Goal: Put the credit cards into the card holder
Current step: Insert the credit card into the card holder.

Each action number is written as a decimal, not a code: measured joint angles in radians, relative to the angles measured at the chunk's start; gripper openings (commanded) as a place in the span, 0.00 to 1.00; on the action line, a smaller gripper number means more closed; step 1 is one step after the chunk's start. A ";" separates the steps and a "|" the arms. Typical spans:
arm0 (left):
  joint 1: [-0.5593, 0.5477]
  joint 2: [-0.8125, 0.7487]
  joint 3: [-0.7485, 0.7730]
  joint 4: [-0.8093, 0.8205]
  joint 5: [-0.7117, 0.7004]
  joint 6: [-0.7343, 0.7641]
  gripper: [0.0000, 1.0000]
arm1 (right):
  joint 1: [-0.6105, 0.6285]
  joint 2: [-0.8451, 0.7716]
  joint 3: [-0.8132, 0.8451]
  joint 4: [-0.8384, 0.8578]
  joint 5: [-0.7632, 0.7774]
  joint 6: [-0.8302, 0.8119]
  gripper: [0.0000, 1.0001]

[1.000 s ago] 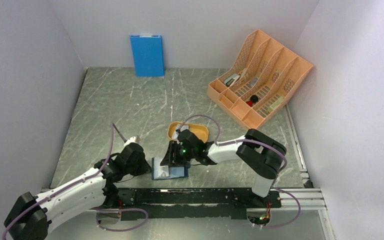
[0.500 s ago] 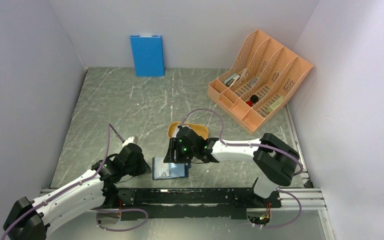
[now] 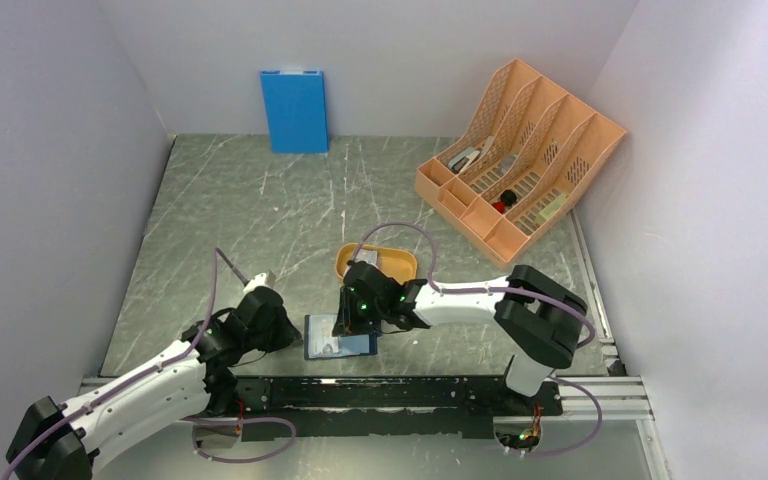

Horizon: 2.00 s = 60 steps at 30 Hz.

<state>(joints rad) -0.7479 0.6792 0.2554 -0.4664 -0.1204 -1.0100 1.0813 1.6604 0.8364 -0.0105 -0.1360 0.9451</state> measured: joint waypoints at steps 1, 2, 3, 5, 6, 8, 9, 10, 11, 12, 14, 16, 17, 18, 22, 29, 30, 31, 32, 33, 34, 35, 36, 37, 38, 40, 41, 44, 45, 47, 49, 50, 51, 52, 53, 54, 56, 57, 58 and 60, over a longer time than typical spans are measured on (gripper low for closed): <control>0.000 -0.003 0.000 0.000 0.000 -0.001 0.05 | 0.002 0.008 0.005 -0.010 0.006 -0.002 0.23; 0.000 -0.005 0.000 -0.001 0.000 -0.001 0.05 | 0.002 0.016 0.008 -0.019 0.012 -0.002 0.22; 0.000 -0.006 0.000 -0.002 0.000 -0.001 0.05 | 0.002 0.024 0.011 -0.026 0.018 -0.003 0.22; 0.000 -0.005 0.000 -0.002 0.000 -0.002 0.05 | 0.002 0.035 0.012 -0.032 0.022 -0.003 0.21; 0.000 -0.005 0.000 -0.002 0.000 -0.003 0.05 | 0.002 0.040 0.013 -0.034 0.022 -0.003 0.20; 0.000 -0.006 0.000 -0.002 0.000 -0.005 0.05 | 0.002 0.050 0.018 -0.040 0.025 -0.002 0.16; 0.000 -0.006 0.000 -0.002 0.000 -0.005 0.05 | 0.002 0.053 0.021 -0.043 0.027 -0.001 0.14; 0.000 -0.007 0.000 -0.002 0.000 -0.005 0.05 | 0.002 0.054 0.024 -0.047 0.033 0.000 0.13; 0.000 -0.008 -0.001 -0.003 0.000 -0.005 0.05 | 0.002 0.055 0.027 -0.053 0.039 0.001 0.11; 0.000 -0.010 -0.001 -0.003 0.000 -0.005 0.05 | 0.002 0.055 0.030 -0.061 0.045 0.001 0.10; 0.000 -0.012 -0.001 -0.003 0.000 -0.005 0.05 | 0.003 0.055 0.034 -0.072 0.056 0.001 0.08; 0.000 -0.013 -0.001 -0.002 0.000 -0.005 0.05 | 0.004 0.055 0.035 -0.079 0.064 0.001 0.07; 0.000 -0.013 -0.001 -0.002 0.000 -0.005 0.05 | 0.004 0.055 0.035 -0.081 0.066 0.001 0.06; 0.000 -0.012 -0.002 -0.002 0.000 -0.005 0.05 | 0.006 0.055 0.039 -0.087 0.071 0.002 0.06; 0.000 -0.007 -0.004 -0.002 0.000 -0.005 0.05 | 0.008 0.067 0.067 -0.124 0.086 -0.002 0.05; 0.000 -0.001 -0.022 0.008 0.007 -0.005 0.05 | 0.020 0.099 0.109 -0.142 0.092 -0.013 0.03; 0.000 0.002 -0.026 0.013 0.011 -0.005 0.05 | 0.023 0.104 0.112 -0.141 0.091 -0.013 0.02; 0.000 0.003 -0.030 0.018 0.015 -0.008 0.05 | 0.024 0.106 0.114 -0.138 0.090 -0.013 0.00; 0.000 0.005 -0.031 0.025 0.017 -0.007 0.05 | 0.026 0.109 0.116 -0.136 0.089 -0.013 0.00; 0.000 0.005 -0.034 0.030 0.019 -0.007 0.05 | 0.027 0.110 0.117 -0.134 0.086 -0.013 0.00; 0.000 0.005 -0.037 0.032 0.020 -0.007 0.05 | 0.027 0.113 0.119 -0.134 0.084 -0.013 0.00; 0.000 0.003 -0.039 0.034 0.020 -0.008 0.05 | 0.027 0.116 0.122 -0.134 0.081 -0.013 0.00; 0.000 0.003 -0.040 0.037 0.021 -0.008 0.05 | 0.027 0.120 0.128 -0.135 0.079 -0.014 0.00; 0.000 0.002 -0.042 0.042 0.022 -0.008 0.05 | 0.029 0.125 0.134 -0.134 0.077 -0.015 0.00; 0.000 0.002 -0.044 0.047 0.024 -0.008 0.05 | 0.032 0.132 0.139 -0.134 0.076 -0.015 0.00; 0.000 0.000 -0.046 0.049 0.024 -0.008 0.05 | 0.033 0.134 0.142 -0.135 0.076 -0.016 0.00; 0.000 -0.001 -0.047 0.050 0.024 -0.007 0.05 | 0.034 0.134 0.142 -0.135 0.076 -0.015 0.00; 0.000 -0.003 -0.048 0.051 0.026 -0.007 0.05 | 0.035 0.134 0.145 -0.138 0.076 -0.015 0.00; 0.000 -0.003 -0.049 0.052 0.026 -0.008 0.05 | 0.035 0.134 0.145 -0.140 0.077 -0.015 0.00; 0.000 -0.003 -0.049 0.053 0.026 -0.007 0.05 | 0.037 0.135 0.147 -0.142 0.077 -0.015 0.00; 0.000 -0.006 -0.049 0.052 0.025 -0.008 0.05 | 0.038 0.135 0.149 -0.147 0.080 -0.014 0.00; 0.000 -0.010 -0.049 0.049 0.024 -0.008 0.05 | 0.039 0.134 0.149 -0.150 0.083 -0.014 0.00; 0.000 -0.016 -0.049 0.042 0.023 -0.008 0.05 | 0.040 0.130 0.149 -0.153 0.085 -0.014 0.00; 0.000 -0.024 -0.048 0.035 0.021 -0.010 0.05 | 0.043 0.126 0.149 -0.159 0.089 -0.014 0.00; 0.000 -0.033 -0.046 0.023 0.018 -0.012 0.05 | 0.045 0.119 0.149 -0.166 0.091 -0.014 0.01; 0.000 -0.041 -0.045 0.015 0.017 -0.016 0.05 | 0.048 0.108 0.149 -0.176 0.093 -0.015 0.05; 0.000 -0.061 -0.043 -0.003 0.012 -0.024 0.05 | 0.051 0.079 0.149 -0.195 0.099 -0.016 0.13; 0.000 -0.068 -0.040 -0.012 0.010 -0.027 0.05 | 0.052 0.063 0.149 -0.204 0.101 -0.019 0.17; 0.000 -0.075 -0.034 -0.023 0.006 -0.031 0.05 | 0.052 0.043 0.151 -0.216 0.103 -0.023 0.20; 0.000 -0.078 -0.018 -0.038 -0.001 -0.035 0.05 | 0.051 0.007 0.164 -0.241 0.109 -0.031 0.25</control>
<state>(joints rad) -0.7479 0.6010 0.2371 -0.5045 -0.1215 -1.0451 1.1320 1.6672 1.0000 -0.2516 -0.0265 0.9146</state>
